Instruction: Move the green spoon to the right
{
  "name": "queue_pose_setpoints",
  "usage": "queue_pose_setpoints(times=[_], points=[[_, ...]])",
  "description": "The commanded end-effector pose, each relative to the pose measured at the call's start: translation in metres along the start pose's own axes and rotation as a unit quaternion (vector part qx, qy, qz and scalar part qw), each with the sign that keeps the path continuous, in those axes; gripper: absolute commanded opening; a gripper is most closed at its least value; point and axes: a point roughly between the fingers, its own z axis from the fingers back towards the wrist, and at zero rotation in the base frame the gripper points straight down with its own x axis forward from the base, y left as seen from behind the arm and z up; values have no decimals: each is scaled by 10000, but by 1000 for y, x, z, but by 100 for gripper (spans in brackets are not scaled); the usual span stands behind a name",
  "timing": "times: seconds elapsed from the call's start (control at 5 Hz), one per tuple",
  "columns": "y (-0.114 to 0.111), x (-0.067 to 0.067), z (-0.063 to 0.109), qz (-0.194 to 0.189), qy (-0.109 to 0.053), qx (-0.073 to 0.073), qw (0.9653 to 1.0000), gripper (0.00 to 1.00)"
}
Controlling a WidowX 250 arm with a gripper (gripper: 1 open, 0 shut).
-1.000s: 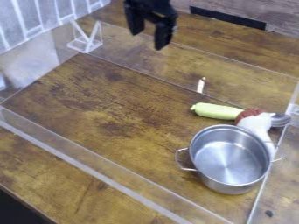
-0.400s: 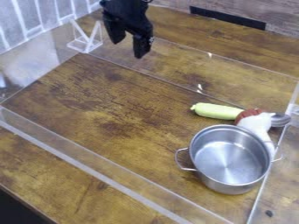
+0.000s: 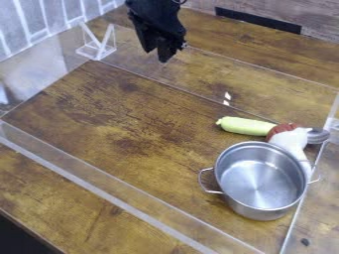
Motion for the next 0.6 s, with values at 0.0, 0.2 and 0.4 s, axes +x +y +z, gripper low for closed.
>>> queue_pose_setpoints(times=[0.0, 0.2, 0.4], points=[[0, 19, 30, -196, -535, 124, 9983, 100], [-8, 15, 27, -282, -589, 69, 9978, 100], [-12, 12, 26, -352, -673, 61, 9971, 100]])
